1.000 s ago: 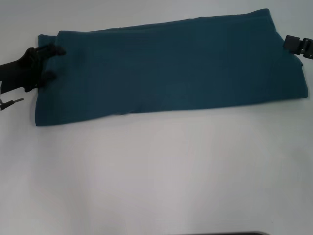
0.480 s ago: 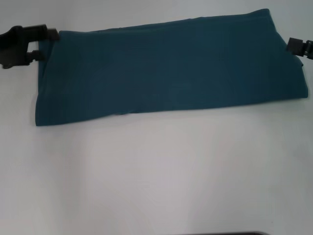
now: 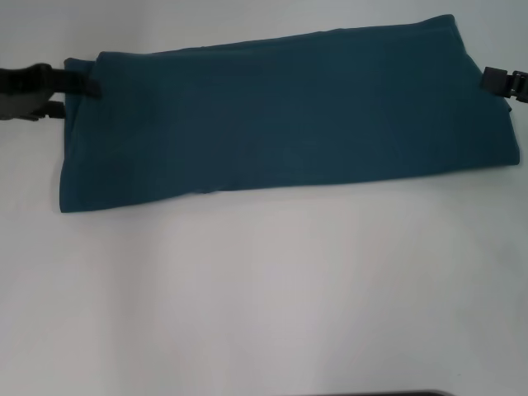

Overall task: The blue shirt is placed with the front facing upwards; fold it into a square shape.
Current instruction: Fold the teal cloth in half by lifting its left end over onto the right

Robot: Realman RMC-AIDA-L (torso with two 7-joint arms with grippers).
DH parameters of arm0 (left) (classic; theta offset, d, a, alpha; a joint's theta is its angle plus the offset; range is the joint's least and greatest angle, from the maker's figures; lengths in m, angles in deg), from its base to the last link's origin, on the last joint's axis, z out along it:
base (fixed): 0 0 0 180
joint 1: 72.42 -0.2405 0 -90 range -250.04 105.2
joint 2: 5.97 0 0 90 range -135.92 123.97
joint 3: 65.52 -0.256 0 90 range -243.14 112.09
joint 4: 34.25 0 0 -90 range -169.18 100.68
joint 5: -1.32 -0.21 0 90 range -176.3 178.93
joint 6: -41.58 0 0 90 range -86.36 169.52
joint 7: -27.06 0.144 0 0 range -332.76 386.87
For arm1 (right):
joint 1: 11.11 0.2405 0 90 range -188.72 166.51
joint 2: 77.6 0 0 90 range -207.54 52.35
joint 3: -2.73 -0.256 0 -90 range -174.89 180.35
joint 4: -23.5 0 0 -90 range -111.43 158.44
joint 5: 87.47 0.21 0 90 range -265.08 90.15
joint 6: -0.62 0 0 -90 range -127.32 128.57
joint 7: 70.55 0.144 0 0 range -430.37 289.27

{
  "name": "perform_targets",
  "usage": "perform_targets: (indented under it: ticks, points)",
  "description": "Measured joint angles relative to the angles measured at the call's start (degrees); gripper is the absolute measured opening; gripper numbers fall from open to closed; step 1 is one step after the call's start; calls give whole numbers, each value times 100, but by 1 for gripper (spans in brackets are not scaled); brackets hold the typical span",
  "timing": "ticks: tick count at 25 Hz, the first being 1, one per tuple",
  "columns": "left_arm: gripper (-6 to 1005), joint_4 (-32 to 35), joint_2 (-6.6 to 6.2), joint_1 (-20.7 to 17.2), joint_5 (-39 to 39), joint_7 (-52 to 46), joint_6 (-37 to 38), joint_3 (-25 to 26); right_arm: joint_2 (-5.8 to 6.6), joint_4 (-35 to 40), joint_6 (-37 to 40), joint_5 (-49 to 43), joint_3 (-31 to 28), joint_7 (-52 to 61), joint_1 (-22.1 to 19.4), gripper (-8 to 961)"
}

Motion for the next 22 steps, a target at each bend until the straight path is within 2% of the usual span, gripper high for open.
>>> perform_targets:
  ticks: [7, 18, 22]
  points:
    - [825, -53, 41, 152, -585, -13, -45, -89, 15, 3, 17, 0, 2, 4, 9, 899]
    - [824, 9, 147, 177, -882, -1417, -365, -40, -24, 4, 32, 1, 3, 6, -40, 898]
    - [824, 36, 198, 167, -903, -1498, -528, -65, -29, 4, 43, 1, 3, 6, -51, 898]
